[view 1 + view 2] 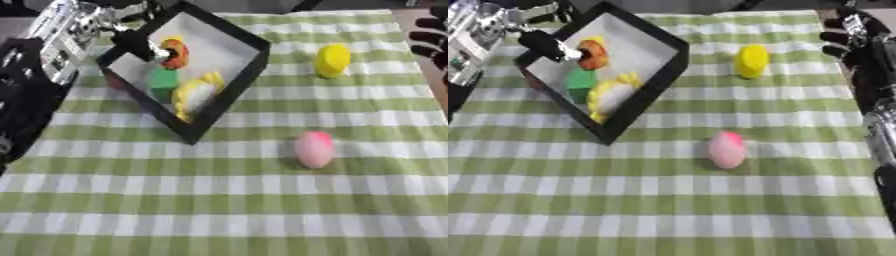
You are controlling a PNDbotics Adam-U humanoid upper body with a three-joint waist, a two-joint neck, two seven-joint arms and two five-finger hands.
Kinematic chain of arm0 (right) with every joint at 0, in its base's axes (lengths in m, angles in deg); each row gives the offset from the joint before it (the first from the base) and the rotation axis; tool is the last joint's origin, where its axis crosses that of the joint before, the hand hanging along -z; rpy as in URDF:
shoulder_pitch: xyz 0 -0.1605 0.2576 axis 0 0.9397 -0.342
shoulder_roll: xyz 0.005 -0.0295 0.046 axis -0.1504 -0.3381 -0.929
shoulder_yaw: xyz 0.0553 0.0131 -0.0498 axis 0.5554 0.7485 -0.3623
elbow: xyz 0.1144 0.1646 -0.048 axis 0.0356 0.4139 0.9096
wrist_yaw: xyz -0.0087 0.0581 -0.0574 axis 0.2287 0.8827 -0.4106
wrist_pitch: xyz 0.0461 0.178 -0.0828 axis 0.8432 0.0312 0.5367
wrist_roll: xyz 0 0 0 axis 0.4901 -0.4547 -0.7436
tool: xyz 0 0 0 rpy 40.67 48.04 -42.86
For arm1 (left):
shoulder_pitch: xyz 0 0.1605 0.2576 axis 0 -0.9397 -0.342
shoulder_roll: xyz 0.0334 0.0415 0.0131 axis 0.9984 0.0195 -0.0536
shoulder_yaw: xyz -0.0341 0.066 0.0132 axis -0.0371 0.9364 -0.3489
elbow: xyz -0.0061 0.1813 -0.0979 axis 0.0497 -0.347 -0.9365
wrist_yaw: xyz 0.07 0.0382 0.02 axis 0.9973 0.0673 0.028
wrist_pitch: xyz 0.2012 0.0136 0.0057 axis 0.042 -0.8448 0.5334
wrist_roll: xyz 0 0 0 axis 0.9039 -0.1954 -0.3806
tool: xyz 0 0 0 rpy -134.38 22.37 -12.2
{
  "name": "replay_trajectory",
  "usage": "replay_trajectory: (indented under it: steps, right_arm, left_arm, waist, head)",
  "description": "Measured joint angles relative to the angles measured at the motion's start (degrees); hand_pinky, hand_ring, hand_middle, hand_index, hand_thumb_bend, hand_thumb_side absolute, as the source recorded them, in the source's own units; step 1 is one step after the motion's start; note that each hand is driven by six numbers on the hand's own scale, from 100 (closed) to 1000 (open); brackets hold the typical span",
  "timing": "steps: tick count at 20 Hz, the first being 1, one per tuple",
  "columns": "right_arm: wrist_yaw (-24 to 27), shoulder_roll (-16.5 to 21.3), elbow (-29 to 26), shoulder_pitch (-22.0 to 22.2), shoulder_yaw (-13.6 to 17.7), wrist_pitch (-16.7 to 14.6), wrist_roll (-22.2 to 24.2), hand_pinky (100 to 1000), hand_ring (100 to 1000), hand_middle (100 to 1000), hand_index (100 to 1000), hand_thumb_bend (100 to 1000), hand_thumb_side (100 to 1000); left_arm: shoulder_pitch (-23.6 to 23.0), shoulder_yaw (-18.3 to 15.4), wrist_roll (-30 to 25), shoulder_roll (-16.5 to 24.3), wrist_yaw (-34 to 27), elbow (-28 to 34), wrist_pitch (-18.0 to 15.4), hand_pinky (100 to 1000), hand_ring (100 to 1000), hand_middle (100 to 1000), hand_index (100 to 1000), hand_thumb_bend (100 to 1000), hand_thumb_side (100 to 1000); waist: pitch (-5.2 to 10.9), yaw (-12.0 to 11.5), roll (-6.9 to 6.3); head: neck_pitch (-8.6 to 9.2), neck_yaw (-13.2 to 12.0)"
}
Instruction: Pick up objects on the table and place them in the box.
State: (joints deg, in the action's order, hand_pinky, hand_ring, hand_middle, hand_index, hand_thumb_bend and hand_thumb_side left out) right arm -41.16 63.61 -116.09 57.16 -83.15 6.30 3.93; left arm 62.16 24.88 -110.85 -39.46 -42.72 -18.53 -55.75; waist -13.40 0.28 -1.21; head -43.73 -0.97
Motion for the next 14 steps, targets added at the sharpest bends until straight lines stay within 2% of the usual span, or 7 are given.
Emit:
replay_trajectory:
  steps: [4,8,12,13,14]
  right_arm:
    - [0.1,0.0,0.0,0.0,0.0,-0.1,-0.3,833,806,761,863,100,702]
    - [0.1,0.6,0.0,0.1,0.0,-0.1,-0.3,833,807,762,863,100,691]
    - [0.1,2.2,-0.2,-0.1,-0.3,0.0,0.0,834,808,763,863,100,677]
    - [0.0,2.6,-0.3,-0.2,-0.4,0.0,0.1,834,808,763,863,100,697]
    - [-0.1,3.1,-0.5,-0.5,-0.5,0.0,0.2,835,809,763,863,100,677]
  left_arm:
    - [-2.7,-2.5,2.5,2.0,-8.0,8.4,4.9,807,790,780,826,291,540]
    - [-6.7,-4.8,6.8,3.9,-14.1,15.1,8.5,813,791,789,810,283,527]
    - [-12.8,-6.8,15.8,6.2,-22.4,22.1,9.9,816,797,809,806,269,540]
    - [-14.5,-7.4,18.4,6.7,-24.6,23.8,10.1,816,796,815,805,194,603]
    - [-16.0,-8.1,21.1,7.0,-26.8,25.5,10.2,818,798,815,801,234,592]
  waist:
    - [0.00,-0.4,0.00]
    - [0.31,-0.9,0.15]
    - [0.45,-1.1,0.67]
    - [0.45,-1.2,0.72]
    - [0.45,-1.3,0.80]
  head:
    - [-0.05,1.0]
    - [-0.07,1.8]
    - [-0.08,2.6]
    - [-0.08,2.8]
    - [-0.08,3.0]
